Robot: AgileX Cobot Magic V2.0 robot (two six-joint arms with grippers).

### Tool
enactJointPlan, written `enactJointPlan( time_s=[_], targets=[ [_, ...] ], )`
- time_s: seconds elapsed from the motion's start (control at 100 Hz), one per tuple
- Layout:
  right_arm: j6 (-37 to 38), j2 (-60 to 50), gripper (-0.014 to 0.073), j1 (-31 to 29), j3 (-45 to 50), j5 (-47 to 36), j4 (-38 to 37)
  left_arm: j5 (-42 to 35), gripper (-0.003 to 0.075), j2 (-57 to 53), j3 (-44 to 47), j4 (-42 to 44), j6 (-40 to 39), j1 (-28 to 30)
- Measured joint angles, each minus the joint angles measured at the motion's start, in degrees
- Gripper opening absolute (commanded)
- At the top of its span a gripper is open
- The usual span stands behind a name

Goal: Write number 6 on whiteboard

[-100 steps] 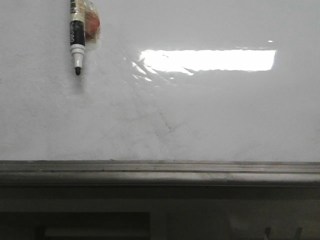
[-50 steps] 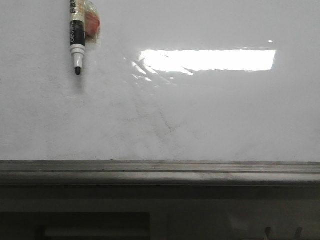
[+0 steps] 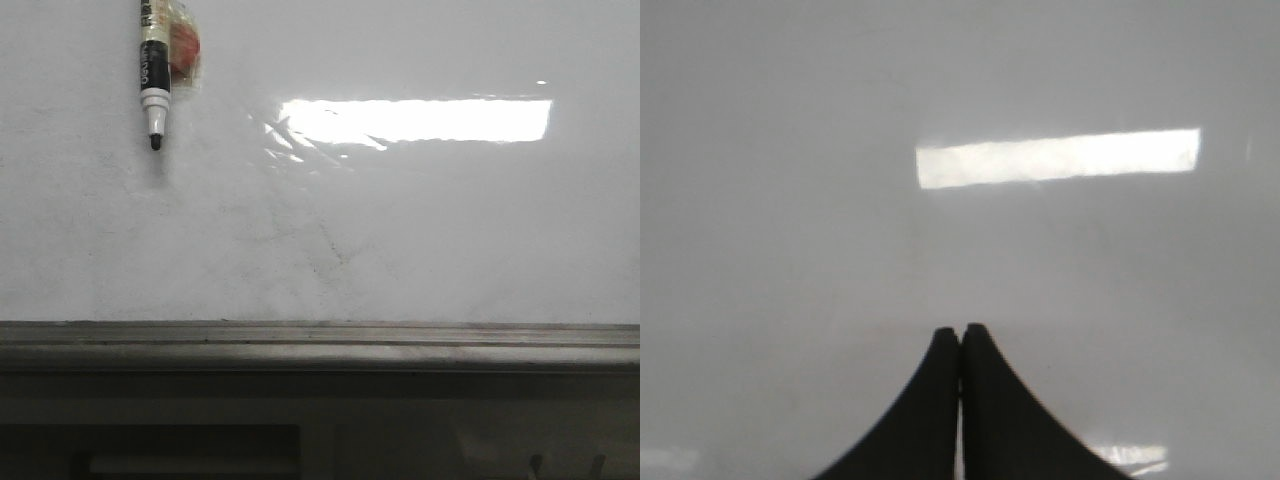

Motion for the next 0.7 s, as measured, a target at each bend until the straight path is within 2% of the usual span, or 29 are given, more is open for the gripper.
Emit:
enactJointPlan(
  time_s=[0.13,0.24,0.32,0.4,0.49,0.59,0.7],
  targets=[
    [0.00,0.00,-0.0045,0.00,0.00,-0.14,12.04,-0.64,-0.0020,0.00,0.00,-12.40,-0.21,0.00],
    [0.00,0.00,-0.0045,0.00,-0.12,1.63,15.29,0.86,-0.0020,0.00,-0.29,-16.12,-0.30,0.00],
    [0.00,0.00,-0.0045,0.00,-1.61,7.24,14.94,5.22,-0.0020,0.00,-1.77,-14.40,0.27,0.00],
    [0.00,1.63,-0.0045,0.00,-5.91,13.13,13.50,12.39,-0.0020,0.48,-6.94,-9.24,1.91,0.00],
    [0.00,7.45,-0.0045,0.00,-11.85,19.60,11.72,19.85,-0.0020,4.75,-14.06,-3.59,4.75,0.00],
    [0.00,16.24,-0.0045,0.00,-18.26,24.84,11.05,28.29,-0.0020,12.51,-21.94,-0.98,9.73,-0.63],
    [-0.45,23.94,-0.0033,0.00,-25.10,28.47,10.56,31.50,-0.0019,19.44,-26.79,-0.21,12.29,-4.96]
  ],
)
